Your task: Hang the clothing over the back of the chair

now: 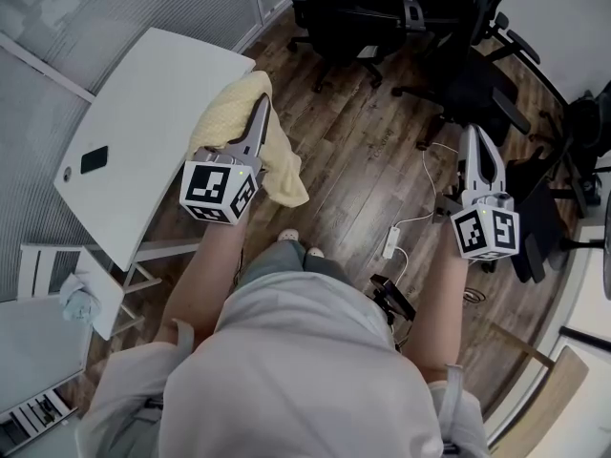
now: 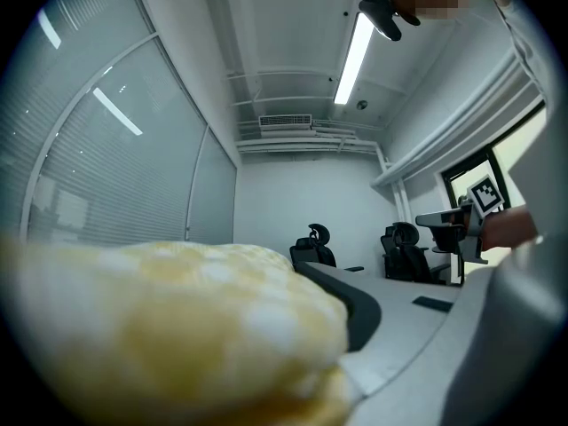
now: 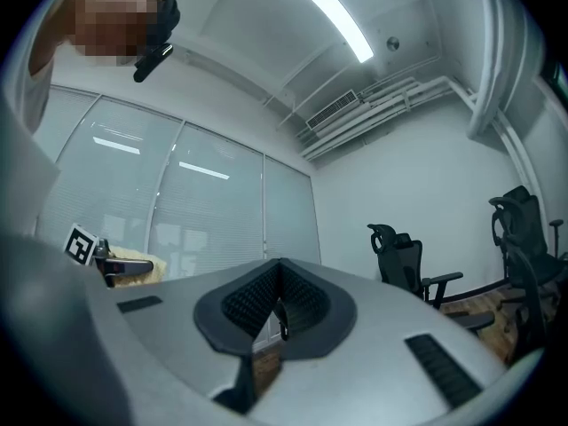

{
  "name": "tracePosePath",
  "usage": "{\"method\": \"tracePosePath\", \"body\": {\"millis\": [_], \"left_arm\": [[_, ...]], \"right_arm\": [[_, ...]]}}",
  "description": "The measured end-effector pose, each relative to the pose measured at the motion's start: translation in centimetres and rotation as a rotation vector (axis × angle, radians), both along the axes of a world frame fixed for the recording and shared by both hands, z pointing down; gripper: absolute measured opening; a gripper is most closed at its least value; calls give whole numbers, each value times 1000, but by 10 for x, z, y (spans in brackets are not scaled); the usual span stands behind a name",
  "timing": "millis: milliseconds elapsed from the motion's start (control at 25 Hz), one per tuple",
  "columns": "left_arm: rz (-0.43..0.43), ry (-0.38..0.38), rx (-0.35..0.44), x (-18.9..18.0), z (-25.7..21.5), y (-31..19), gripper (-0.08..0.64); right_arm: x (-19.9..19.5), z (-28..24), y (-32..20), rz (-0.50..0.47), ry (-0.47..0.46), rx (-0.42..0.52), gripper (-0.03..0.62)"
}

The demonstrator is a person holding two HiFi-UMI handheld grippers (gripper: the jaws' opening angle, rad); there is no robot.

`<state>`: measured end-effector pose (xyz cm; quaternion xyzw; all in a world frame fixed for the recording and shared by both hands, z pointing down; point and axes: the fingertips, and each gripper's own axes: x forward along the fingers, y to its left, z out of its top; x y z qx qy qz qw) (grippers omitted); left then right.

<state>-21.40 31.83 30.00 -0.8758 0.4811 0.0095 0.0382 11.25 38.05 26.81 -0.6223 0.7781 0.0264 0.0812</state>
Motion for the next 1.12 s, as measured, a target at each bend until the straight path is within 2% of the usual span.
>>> {"method": "tracePosePath", "body": {"millis": [200,520,1120], "left_arm": [[0,2,-7,3,0,-2,63],[0,1,-16,1,2,-10,63],[29,6,-20,5,0,-60,63]], "right_arm": [[2,1,-2,-12,-37,3,21],[-3,6,-15,-29,-43,-14,21],[-9,3,-63,-41,-37,-24,21]]}}
